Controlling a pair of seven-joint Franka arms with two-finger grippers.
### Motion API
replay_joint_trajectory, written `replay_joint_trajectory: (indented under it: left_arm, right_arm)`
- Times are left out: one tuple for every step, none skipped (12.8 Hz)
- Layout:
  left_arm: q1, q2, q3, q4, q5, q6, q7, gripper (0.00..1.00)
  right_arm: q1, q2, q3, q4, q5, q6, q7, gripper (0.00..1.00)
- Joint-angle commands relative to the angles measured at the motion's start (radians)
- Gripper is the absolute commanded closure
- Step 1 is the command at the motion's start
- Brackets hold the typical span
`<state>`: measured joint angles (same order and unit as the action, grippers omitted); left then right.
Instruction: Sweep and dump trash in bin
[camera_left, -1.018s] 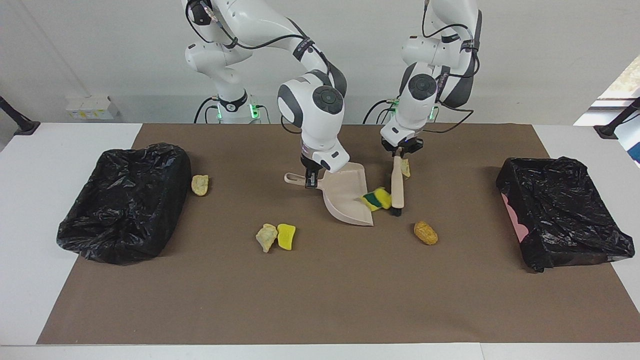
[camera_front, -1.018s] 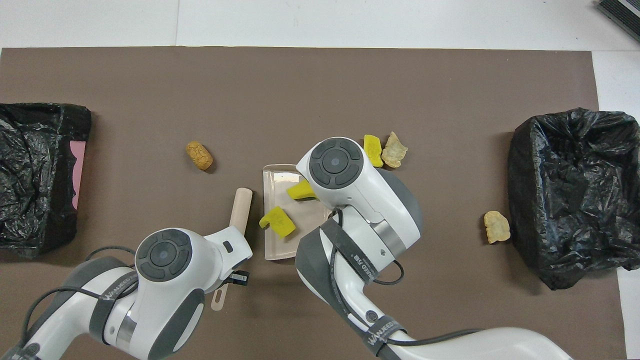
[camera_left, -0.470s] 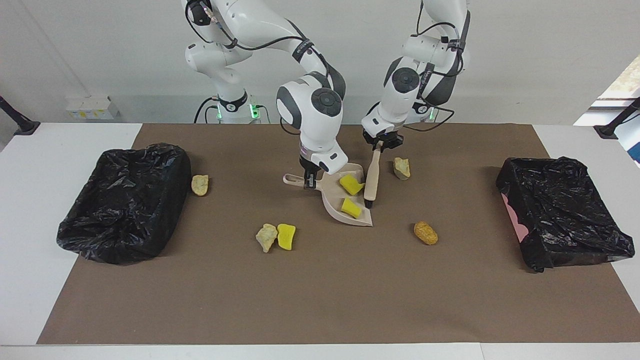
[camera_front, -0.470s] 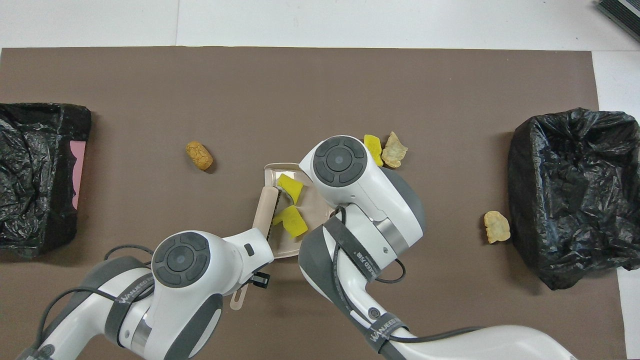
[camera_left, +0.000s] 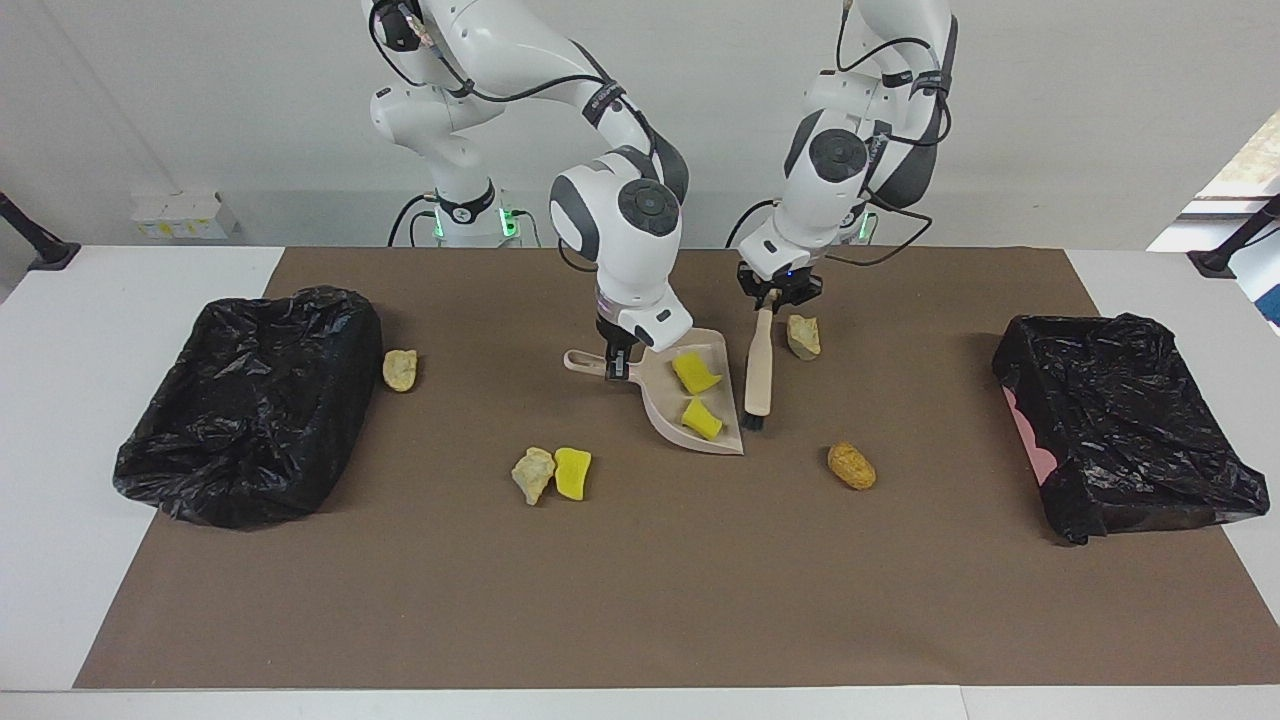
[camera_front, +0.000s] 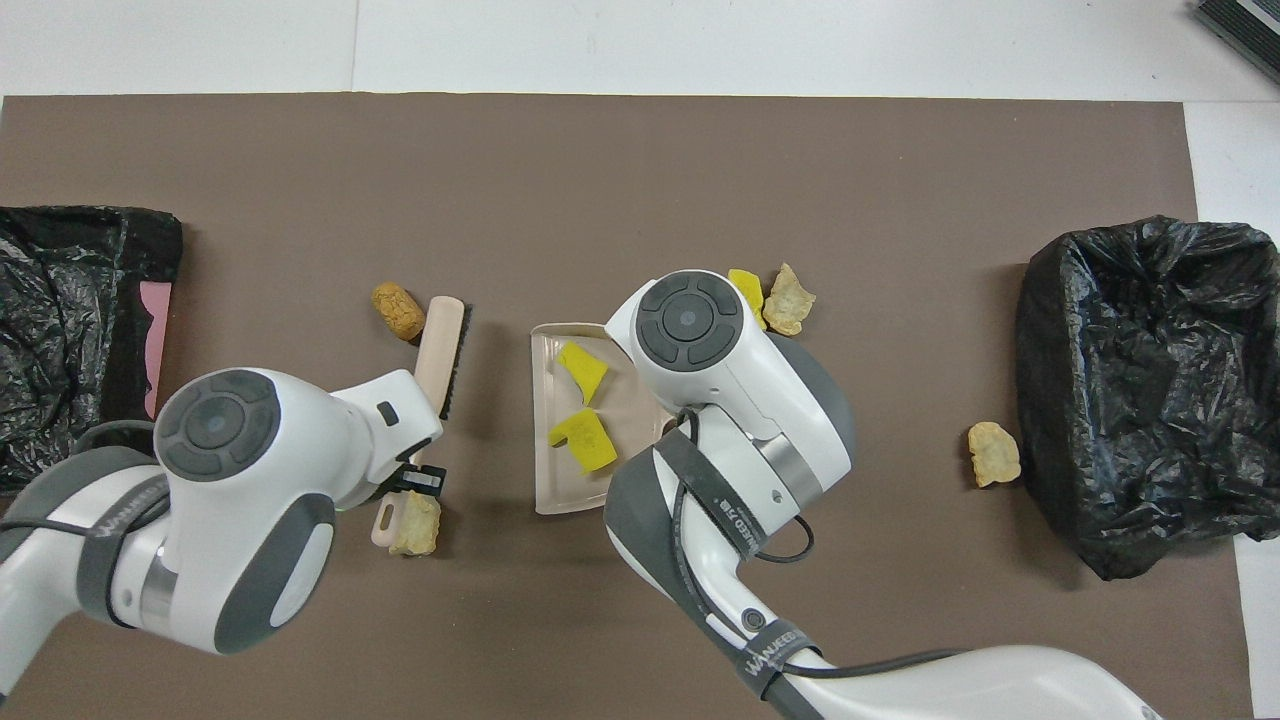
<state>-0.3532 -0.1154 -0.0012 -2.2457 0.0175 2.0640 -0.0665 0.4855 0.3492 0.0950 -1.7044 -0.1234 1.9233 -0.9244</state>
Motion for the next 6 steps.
replay_joint_trajectory:
  left_arm:
    - [0.104,0.107,-0.008,0.162,0.053,-0.05,0.13,1.0]
    - [0.141,0.137,-0.008,0.21,0.053,-0.062,0.187,1.0]
    - [0.175,0.163,-0.008,0.24,0.055,-0.045,0.279,1.0]
    - [0.206,0.19,-0.008,0.28,0.055,-0.038,0.368,1.0]
    - [0.233,0.232,-0.008,0.322,0.071,-0.036,0.425,1.0]
    - [0.247,0.265,-0.008,0.351,0.115,-0.027,0.447,1.0]
  right_arm:
    - [-0.013,-0.012,0.006,-0.023,-0.015,0.025,-0.022,1.0]
    - [-0.013,-0.012,0.006,-0.023,-0.015,0.025,-0.022,1.0]
    - [-0.013,-0.012,0.006,-0.023,-0.015,0.025,-0.022,1.0]
    - [-0.013,-0.012,0.006,-0.023,-0.015,0.023,-0.022,1.0]
    - [-0.013,-0.012,0.006,-0.023,-0.015,0.023,-0.021,1.0]
    - [-0.013,-0.012,0.005,-0.023,-0.016,0.025,-0.019,1.0]
